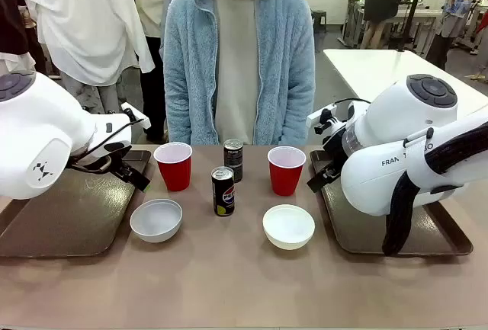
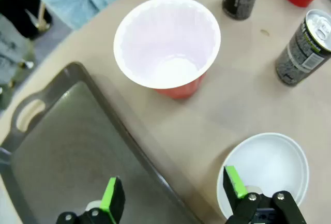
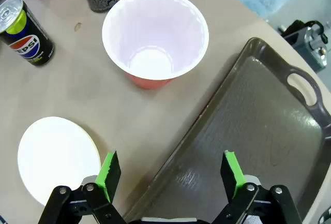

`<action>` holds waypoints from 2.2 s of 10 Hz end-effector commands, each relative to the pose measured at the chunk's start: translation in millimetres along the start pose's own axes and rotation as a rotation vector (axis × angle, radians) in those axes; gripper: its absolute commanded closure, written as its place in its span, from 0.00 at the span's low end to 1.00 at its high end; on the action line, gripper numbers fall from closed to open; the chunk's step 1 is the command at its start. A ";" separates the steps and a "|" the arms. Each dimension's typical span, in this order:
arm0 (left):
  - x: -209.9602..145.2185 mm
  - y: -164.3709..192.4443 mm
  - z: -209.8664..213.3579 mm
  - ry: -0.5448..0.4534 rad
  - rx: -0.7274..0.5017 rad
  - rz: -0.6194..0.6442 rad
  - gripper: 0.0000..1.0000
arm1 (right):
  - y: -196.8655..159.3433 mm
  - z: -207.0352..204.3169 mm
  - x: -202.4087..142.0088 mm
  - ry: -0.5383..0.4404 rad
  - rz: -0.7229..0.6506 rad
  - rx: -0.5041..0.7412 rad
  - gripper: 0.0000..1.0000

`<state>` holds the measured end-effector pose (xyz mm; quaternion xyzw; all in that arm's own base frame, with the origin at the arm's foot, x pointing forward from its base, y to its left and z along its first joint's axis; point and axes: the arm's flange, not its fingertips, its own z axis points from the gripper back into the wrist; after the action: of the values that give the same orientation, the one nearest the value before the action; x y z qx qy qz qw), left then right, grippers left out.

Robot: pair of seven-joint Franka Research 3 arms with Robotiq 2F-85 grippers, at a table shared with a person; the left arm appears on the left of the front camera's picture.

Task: Prepare tableware on both trays.
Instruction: Pick up a Picnic Bowl from the table and place it on a Handle tray.

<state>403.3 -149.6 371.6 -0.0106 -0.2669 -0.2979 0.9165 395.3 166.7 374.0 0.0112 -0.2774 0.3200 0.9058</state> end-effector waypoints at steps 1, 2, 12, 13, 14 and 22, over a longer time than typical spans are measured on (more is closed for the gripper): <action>0.0 -0.1 0.0 0.000 0.000 0.000 0.00 | 0.0 0.0 0.0 0.000 0.000 0.000 0.00; 0.0 -0.1 0.0 0.000 0.000 0.000 0.00 | 0.0 0.0 0.0 0.000 0.000 0.000 0.00; 0.0 0.0 0.0 0.000 0.000 0.000 0.00 | 0.0 0.0 0.0 0.000 0.000 0.000 0.00; -0.4 -7.3 27.3 0.038 -0.009 -0.015 0.00 | 0.0 0.0 0.0 0.000 0.000 0.000 0.00; -15.3 -25.7 70.7 0.119 -0.051 -0.011 0.00 | 18.0 37.4 -10.7 0.070 -0.023 -0.021 0.00; -41.3 -28.0 176.2 0.303 -0.186 0.043 0.00 | 47.9 161.5 -27.3 0.321 -0.103 -0.016 0.00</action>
<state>281.5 -123.9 492.3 -0.0520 -0.0978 -0.3014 0.9470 282.4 159.1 480.3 -0.0320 -0.1334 0.2682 0.9535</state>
